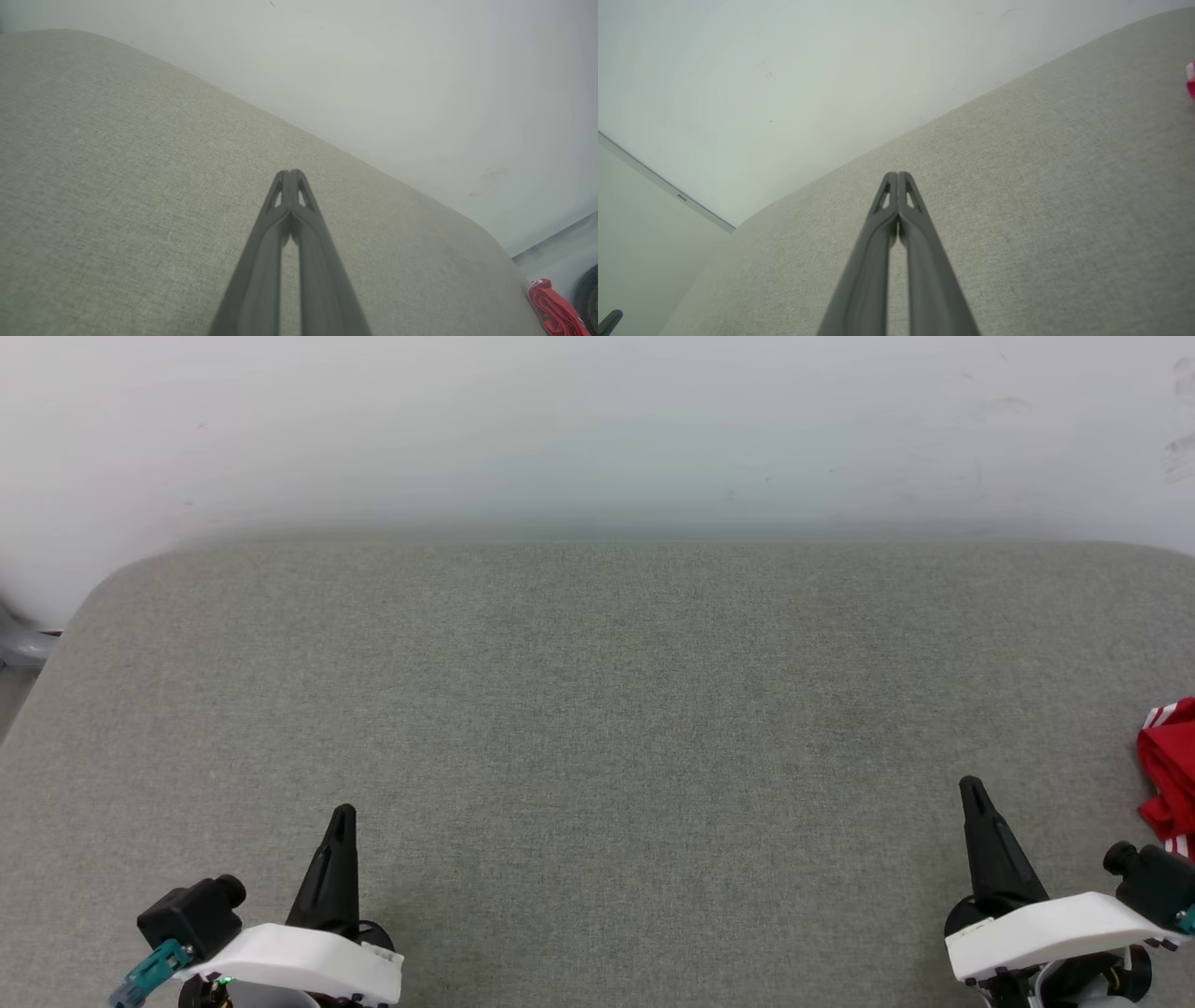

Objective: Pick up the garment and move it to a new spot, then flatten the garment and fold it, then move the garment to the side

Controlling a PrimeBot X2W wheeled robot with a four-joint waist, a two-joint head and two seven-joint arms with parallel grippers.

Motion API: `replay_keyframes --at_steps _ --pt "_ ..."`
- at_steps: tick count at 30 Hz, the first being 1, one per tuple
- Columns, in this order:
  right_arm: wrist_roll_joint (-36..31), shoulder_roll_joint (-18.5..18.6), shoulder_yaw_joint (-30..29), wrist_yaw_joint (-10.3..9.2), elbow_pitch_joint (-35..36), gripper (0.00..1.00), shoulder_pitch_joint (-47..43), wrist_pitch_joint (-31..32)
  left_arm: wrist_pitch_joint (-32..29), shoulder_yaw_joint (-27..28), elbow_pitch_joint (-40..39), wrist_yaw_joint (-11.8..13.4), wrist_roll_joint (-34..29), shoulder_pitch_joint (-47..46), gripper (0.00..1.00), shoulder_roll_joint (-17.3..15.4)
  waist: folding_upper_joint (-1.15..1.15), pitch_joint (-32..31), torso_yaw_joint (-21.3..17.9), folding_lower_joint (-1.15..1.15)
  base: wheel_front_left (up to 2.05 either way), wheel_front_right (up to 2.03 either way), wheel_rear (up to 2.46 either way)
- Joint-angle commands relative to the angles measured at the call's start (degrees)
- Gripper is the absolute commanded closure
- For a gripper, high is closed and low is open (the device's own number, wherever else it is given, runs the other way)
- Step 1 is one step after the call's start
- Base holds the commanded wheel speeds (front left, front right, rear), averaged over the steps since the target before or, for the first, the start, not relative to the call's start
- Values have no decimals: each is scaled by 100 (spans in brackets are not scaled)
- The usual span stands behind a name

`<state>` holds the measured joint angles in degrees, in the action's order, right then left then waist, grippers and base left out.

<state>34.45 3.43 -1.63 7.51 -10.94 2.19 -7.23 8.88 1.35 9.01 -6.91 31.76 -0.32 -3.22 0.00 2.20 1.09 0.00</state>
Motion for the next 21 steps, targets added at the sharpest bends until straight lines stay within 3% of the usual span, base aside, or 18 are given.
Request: replay_keyframes --at_steps 1,21 --pt "244 -1 -36 0 65 100 160 38 -54 45 -48 -20 240 -159 100 -9 0 -3 -1 0 0 0 0" --pt "1810 -12 -157 -1 -38 100 239 412 -477 185 103 -33 1875 -300 100 3 0 -43 -23 0 0 0 0"
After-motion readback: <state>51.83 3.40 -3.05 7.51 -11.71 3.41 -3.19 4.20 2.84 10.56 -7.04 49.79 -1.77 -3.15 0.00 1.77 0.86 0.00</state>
